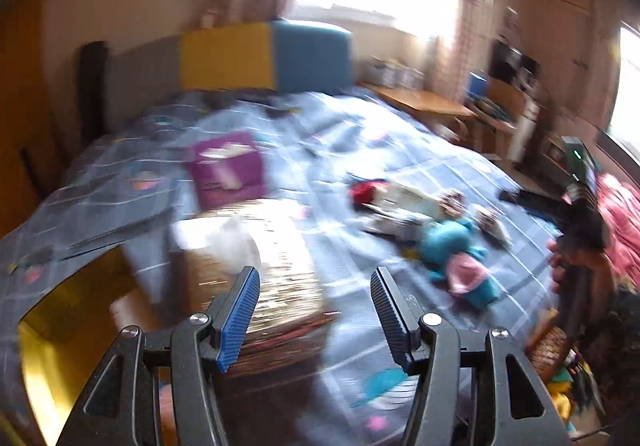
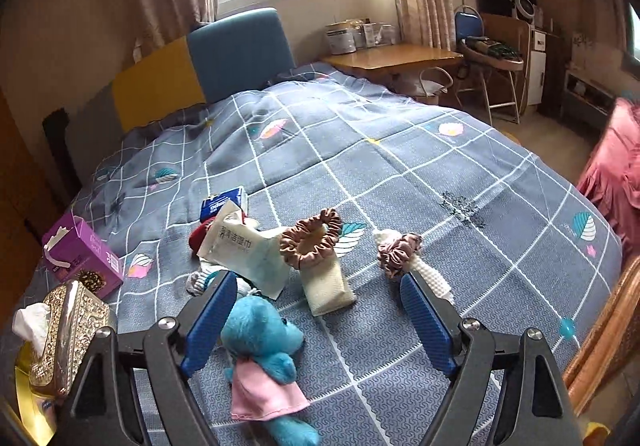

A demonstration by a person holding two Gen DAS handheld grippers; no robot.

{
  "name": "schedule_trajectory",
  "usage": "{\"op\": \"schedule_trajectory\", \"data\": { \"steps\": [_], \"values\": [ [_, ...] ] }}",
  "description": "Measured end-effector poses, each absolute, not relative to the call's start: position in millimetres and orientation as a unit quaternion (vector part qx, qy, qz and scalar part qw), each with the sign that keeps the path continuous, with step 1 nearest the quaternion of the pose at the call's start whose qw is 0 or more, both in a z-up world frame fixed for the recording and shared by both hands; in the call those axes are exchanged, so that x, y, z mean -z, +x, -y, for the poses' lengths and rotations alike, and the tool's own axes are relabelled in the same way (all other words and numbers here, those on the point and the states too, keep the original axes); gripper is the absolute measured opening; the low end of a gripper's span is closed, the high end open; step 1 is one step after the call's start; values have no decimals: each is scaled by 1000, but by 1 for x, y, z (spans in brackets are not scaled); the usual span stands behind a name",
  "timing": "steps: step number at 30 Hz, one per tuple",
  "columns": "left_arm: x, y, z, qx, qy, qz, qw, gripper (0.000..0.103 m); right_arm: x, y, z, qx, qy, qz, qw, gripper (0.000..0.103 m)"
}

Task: Organize soft objects
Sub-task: 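Move the left gripper to the teal teddy bear and grasp it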

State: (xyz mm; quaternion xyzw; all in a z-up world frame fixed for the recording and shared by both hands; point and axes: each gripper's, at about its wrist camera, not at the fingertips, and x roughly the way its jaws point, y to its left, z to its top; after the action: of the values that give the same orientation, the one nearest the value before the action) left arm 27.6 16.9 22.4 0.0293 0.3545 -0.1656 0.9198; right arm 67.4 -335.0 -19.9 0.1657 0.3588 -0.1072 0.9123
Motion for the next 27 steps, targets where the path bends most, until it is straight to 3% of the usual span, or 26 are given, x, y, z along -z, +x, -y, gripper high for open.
{"op": "schedule_trajectory", "data": {
  "steps": [15,22,27],
  "values": [
    [55,100,142,322,21,-476,818,58,21,49,378,90,298,-288,906,85],
    [90,123,191,324,-3,-521,790,79,23,39,391,93,347,-257,897,85],
    [107,129,213,315,12,-536,783,82,30,40,400,89,377,-261,884,87]
  ]
}}
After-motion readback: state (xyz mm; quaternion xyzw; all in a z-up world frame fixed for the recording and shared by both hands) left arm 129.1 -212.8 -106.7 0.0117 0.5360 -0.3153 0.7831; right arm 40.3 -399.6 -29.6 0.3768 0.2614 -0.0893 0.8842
